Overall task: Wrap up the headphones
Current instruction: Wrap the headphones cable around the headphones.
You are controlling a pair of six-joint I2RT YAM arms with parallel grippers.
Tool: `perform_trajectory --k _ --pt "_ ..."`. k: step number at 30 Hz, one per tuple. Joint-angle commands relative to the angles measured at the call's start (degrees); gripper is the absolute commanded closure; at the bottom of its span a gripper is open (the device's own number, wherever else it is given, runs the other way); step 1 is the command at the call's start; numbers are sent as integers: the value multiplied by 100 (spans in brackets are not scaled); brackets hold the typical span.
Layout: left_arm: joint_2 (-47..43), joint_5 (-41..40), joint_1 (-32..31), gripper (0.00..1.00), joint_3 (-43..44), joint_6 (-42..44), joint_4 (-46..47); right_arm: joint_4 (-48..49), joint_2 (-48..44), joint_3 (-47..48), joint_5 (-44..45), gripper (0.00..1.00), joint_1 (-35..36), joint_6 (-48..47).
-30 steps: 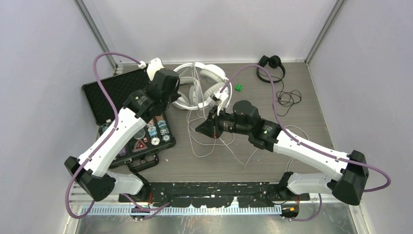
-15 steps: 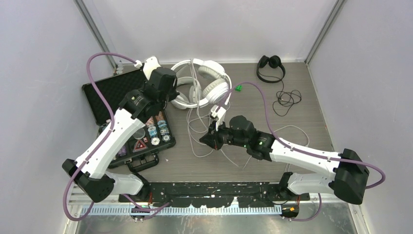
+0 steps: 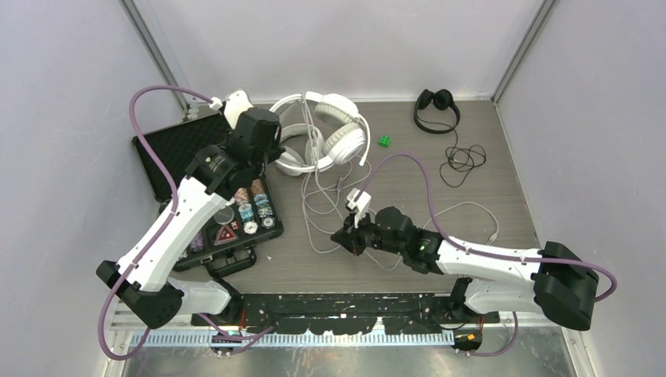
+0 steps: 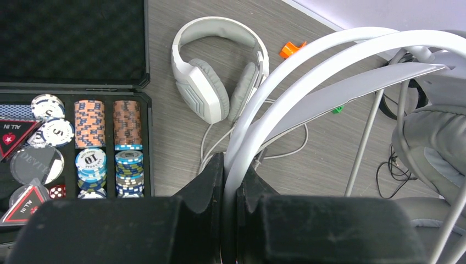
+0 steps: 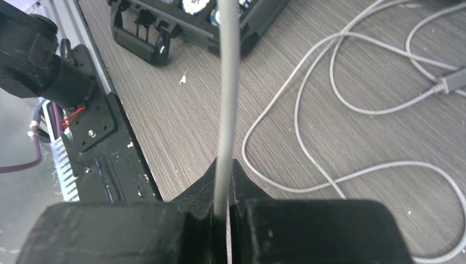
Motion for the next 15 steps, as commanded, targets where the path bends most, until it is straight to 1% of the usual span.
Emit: perform_trajectory --k 1,3,7,8,12,15 --pt "-305 -223 21 100 417 -352 431 756 -246 -341 316 91 37 144" --pt "-307 -224 19 100 471 -357 415 923 -294 -546 401 93 39 260" --pt "-314 -134 21 100 548 -410 388 1151 -399 -866 484 100 33 452" --pt "-316 -120 21 100 557 -431 374 1197 -430 -925 662 100 38 484" --pt "-349 31 24 100 601 -482 389 1275 -476 -1057 853 100 35 551" --pt "-400 302 43 100 607 -569 408 1438 -459 -1151 1001 100 38 663"
